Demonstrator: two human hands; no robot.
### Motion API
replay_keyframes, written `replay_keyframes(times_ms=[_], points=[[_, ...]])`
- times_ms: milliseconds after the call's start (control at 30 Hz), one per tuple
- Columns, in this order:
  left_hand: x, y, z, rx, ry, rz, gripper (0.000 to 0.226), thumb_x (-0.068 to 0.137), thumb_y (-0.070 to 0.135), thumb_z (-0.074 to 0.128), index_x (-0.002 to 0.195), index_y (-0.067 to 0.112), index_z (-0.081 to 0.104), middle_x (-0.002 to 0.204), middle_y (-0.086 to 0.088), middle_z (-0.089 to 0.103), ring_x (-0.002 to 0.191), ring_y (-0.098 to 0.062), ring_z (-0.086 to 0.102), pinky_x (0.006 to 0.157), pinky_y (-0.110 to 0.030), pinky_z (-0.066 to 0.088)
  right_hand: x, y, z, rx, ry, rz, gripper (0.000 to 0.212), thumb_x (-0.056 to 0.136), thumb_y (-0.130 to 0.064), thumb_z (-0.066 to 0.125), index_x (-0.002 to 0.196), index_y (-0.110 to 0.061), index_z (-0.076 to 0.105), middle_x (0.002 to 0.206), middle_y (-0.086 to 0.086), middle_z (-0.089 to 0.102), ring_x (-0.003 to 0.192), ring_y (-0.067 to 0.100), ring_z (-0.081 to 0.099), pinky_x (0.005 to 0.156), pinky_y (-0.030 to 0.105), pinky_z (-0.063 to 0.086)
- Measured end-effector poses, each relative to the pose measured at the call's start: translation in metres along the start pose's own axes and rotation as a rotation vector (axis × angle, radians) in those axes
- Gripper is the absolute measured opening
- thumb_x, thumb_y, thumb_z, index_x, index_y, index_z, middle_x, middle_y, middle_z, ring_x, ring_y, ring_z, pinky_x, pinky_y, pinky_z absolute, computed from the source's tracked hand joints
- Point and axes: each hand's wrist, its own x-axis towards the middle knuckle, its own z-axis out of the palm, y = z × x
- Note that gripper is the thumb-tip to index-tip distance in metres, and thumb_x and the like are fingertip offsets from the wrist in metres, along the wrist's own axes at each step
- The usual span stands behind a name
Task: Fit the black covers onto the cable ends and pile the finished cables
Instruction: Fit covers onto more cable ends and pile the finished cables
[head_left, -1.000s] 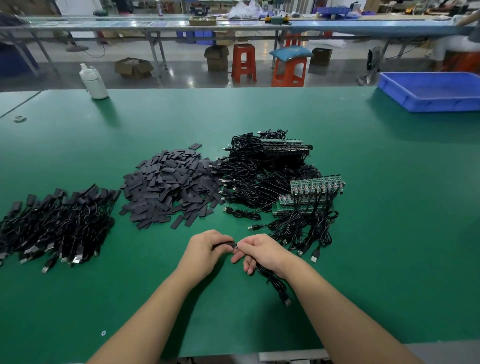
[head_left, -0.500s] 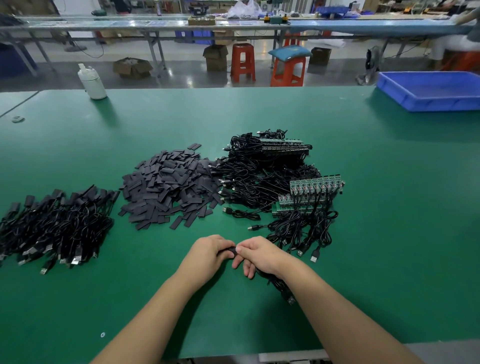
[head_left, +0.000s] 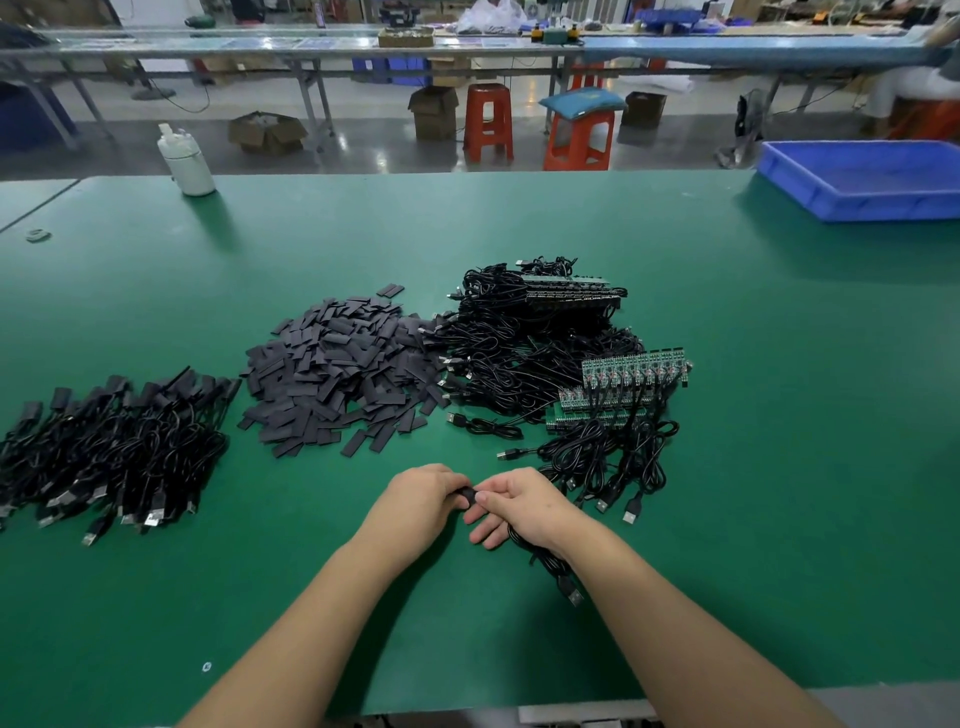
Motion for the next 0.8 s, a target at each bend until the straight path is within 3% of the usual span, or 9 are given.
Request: replay_keyframes(times_ms=[100,200,267,367,467,633,800], points=[[0.001,-0.001,0.003,0.066,-0.028,0.01,0.023,0.098,0.024,0.054,0.116,0.021,0.068,0.11,0.002,0.066,0.103,-0.021,0.061,0.089,-0.032,0.046,0.0,0.0,0.0,0.008,0.013,0.002,0.019,0.105,-0.004,0.045,0.114,0.006,0.059,0.086,0.011,0.07,0.063,0.016,0.071,0.055,0.026,0.057],[-0.001,-0.003,0.006,-0.01,0.042,0.007,0.031,0.096,0.021,0.058,0.126,0.021,0.063,0.121,0.003,0.064,0.109,-0.019,0.061,0.094,-0.029,0.045,0.0,0.0,0.002,0.021,0.029,-0.006,0.02,0.105,-0.005,0.045,0.116,0.007,0.057,0.086,0.012,0.07,0.061,0.016,0.07,0.055,0.026,0.057],[-0.003,0.0,0.008,-0.161,0.129,-0.044,0.045,0.092,0.02,0.064,0.136,0.021,0.055,0.126,0.003,0.062,0.11,-0.015,0.06,0.096,-0.024,0.044,-0.001,0.0,0.002,0.05,0.047,-0.02,0.021,0.106,-0.007,0.046,0.116,0.007,0.057,0.088,0.012,0.07,0.063,0.017,0.071,0.056,0.026,0.057],[-0.009,0.007,0.01,-0.561,0.226,-0.288,0.055,0.087,0.023,0.073,0.135,0.035,0.048,0.113,0.014,0.064,0.082,-0.005,0.066,0.08,-0.022,0.05,-0.001,0.0,0.0,0.122,0.069,-0.034,0.02,0.106,-0.01,0.046,0.113,0.002,0.061,0.092,0.012,0.071,0.068,0.019,0.072,0.062,0.026,0.059],[-0.012,0.008,0.015,-0.792,0.186,-0.409,0.03,0.088,0.021,0.073,0.116,0.029,0.067,0.097,0.001,0.074,0.072,-0.009,0.063,0.075,-0.035,0.054,-0.003,0.0,-0.001,0.104,0.059,-0.043,0.023,0.107,-0.012,0.044,0.111,-0.001,0.064,0.094,0.011,0.072,0.069,0.018,0.072,0.064,0.027,0.059],[-0.013,0.011,0.016,-0.913,0.209,-0.383,0.016,0.091,0.018,0.07,0.103,0.027,0.076,0.093,0.011,0.076,0.089,-0.002,0.069,0.081,-0.021,0.05,-0.006,-0.003,0.003,-0.009,0.017,-0.055,0.026,0.108,-0.016,0.042,0.112,-0.005,0.065,0.1,0.01,0.072,0.067,0.015,0.07,0.061,0.024,0.056],[-0.013,0.019,0.014,-1.06,0.241,-0.397,0.007,0.093,0.015,0.066,0.09,0.012,0.073,0.083,-0.001,0.075,0.077,-0.012,0.066,0.071,-0.021,0.051,-0.004,-0.004,0.003,0.025,0.002,-0.026,0.031,0.108,-0.025,0.044,0.111,-0.004,0.068,0.105,0.011,0.072,0.075,0.016,0.073,0.07,0.026,0.059]])
